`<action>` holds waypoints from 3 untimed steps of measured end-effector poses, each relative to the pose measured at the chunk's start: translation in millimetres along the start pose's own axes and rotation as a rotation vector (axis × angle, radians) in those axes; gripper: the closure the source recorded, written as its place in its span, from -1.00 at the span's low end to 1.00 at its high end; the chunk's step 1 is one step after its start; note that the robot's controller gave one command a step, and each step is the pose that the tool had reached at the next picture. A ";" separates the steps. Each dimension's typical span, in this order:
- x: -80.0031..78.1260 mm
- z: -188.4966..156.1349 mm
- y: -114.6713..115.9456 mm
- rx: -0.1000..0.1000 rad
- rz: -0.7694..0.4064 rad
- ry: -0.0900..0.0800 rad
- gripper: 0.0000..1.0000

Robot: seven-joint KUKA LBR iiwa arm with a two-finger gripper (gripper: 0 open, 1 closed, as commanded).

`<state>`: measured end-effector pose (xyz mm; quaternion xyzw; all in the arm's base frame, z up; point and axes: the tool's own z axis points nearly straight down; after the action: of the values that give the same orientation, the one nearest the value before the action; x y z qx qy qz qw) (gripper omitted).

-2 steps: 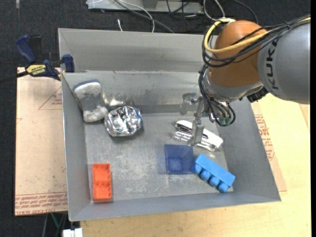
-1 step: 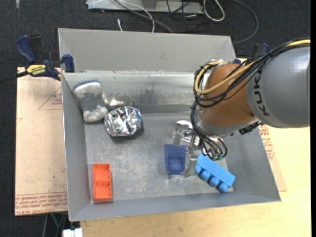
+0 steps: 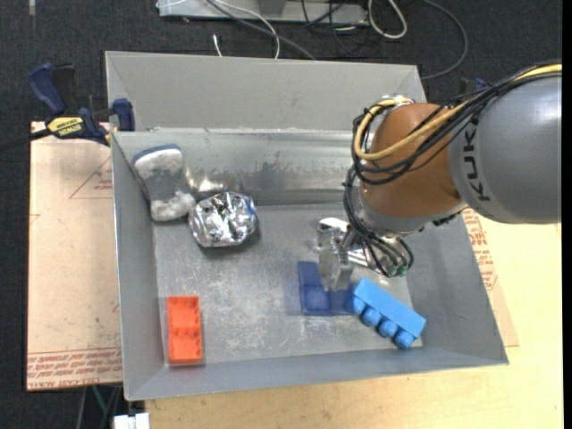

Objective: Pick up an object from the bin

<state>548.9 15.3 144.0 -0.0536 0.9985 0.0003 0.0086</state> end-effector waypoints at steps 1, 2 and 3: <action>0.0 0.0 0.0 0.000 0.000 0.000 1.00; -61.3 70.9 27.3 -0.002 -0.404 -0.004 1.00; 45.8 72.5 4.3 0.000 -0.178 -0.006 -1.00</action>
Offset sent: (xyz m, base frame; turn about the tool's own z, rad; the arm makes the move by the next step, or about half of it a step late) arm 0.0586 0.0323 -0.0686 -0.4092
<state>504.1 14.8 70.7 -0.1420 0.9898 -0.0005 0.0114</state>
